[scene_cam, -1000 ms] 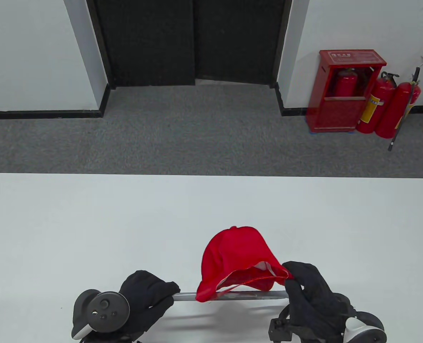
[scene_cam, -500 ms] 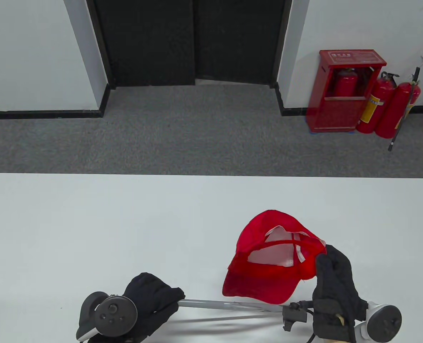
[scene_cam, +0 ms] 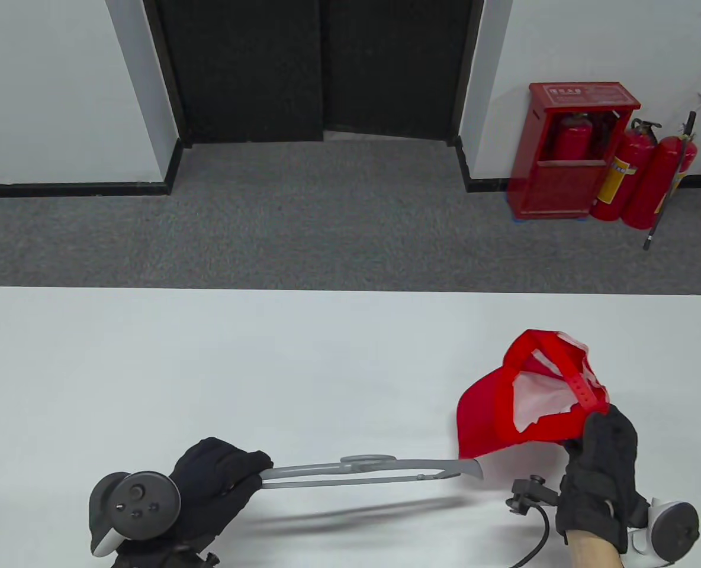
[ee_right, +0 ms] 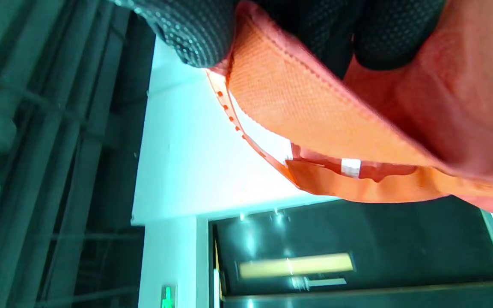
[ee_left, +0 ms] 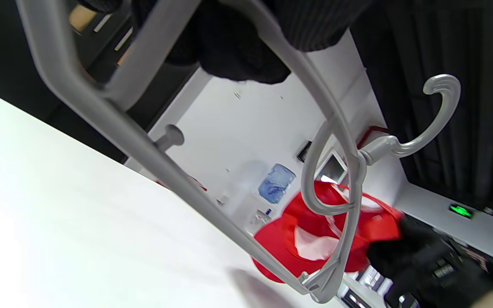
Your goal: Remove the baseball cap from gray hanger
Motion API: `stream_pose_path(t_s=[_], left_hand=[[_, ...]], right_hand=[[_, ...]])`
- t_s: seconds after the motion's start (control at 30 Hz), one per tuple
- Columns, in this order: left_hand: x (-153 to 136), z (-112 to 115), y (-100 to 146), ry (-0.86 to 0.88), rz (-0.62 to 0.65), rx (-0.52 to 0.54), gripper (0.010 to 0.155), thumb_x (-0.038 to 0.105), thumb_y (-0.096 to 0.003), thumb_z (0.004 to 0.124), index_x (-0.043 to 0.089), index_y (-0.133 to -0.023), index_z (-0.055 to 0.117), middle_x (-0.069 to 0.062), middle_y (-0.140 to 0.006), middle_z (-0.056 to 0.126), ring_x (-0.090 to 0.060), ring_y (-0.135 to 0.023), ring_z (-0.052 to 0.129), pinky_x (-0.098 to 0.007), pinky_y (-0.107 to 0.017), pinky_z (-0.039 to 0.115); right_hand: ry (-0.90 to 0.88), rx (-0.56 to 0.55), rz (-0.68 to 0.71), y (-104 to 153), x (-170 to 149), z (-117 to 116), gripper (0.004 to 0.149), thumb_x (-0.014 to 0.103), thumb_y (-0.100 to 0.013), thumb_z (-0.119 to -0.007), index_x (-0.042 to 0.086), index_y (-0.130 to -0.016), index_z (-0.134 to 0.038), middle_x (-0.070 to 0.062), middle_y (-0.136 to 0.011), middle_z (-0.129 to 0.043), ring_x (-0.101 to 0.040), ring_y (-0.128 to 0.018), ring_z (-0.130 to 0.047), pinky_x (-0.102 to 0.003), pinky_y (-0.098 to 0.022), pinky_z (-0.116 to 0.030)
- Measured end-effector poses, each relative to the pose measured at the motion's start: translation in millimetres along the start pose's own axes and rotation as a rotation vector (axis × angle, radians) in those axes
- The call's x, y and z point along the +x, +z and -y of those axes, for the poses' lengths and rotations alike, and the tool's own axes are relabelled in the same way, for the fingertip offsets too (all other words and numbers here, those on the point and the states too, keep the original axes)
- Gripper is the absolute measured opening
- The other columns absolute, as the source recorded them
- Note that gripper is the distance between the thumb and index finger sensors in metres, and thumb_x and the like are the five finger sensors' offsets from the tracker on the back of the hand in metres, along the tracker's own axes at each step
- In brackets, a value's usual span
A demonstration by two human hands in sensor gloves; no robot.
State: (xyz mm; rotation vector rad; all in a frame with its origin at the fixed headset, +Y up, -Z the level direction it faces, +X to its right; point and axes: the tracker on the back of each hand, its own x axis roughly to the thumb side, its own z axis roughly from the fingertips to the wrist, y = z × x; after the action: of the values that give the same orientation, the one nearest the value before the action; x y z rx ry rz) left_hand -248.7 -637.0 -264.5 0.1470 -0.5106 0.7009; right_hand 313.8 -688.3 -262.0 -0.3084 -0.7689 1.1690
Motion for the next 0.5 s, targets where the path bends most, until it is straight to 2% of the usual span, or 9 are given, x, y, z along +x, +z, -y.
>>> stream_pose_path(t_s=[0.1, 0.2, 0.37, 0.5], left_hand=[[-11.9, -8.4, 1.8, -0.007, -0.054, 0.046, 0.042, 0.041, -0.0572, 0.078, 0.028, -0.097, 0.086, -0.008, -0.079, 0.097, -0.034, -0.079, 0.088, -0.071, -0.076, 0.051], [-25.2, -15.4, 4.8, -0.005, -0.119, 0.112, 0.043, 0.041, -0.0574, 0.078, 0.027, -0.097, 0.085, -0.008, -0.079, 0.097, -0.033, -0.079, 0.088, -0.071, -0.075, 0.051], [-42.2, -21.3, 10.1, 0.039, -0.222, 0.240, 0.043, 0.041, -0.0579, 0.077, 0.027, -0.098, 0.083, -0.008, -0.080, 0.096, -0.034, -0.079, 0.087, -0.071, -0.075, 0.051], [-51.0, -24.1, 14.4, 0.034, -0.288, 0.319, 0.043, 0.041, -0.0586, 0.075, 0.027, -0.099, 0.082, -0.008, -0.081, 0.094, -0.034, -0.080, 0.086, -0.071, -0.074, 0.052]], right_hand=[[0.074, -0.052, 0.081, -9.8, 1.1, 14.0, 0.036, 0.030, -0.056, -0.075, 0.022, -0.091, -0.075, -0.014, -0.089, -0.084, -0.034, -0.076, -0.087, -0.064, -0.063, -0.067], [0.270, 0.008, 0.198, -12.8, -0.6, 12.5, 0.035, 0.029, -0.055, -0.077, 0.023, -0.089, -0.077, -0.013, -0.093, -0.083, -0.036, -0.085, -0.084, -0.068, -0.065, -0.064], [0.501, 0.251, 0.326, -0.2, -15.4, -17.2, 0.035, 0.027, -0.053, -0.079, 0.021, -0.087, -0.080, -0.014, -0.093, -0.086, -0.037, -0.084, -0.087, -0.068, -0.066, -0.062], [0.685, 0.538, 0.437, 22.3, -25.6, -52.3, 0.034, 0.027, -0.053, -0.080, 0.021, -0.086, -0.082, -0.014, -0.091, -0.087, -0.038, -0.084, -0.088, -0.071, -0.065, -0.061]])
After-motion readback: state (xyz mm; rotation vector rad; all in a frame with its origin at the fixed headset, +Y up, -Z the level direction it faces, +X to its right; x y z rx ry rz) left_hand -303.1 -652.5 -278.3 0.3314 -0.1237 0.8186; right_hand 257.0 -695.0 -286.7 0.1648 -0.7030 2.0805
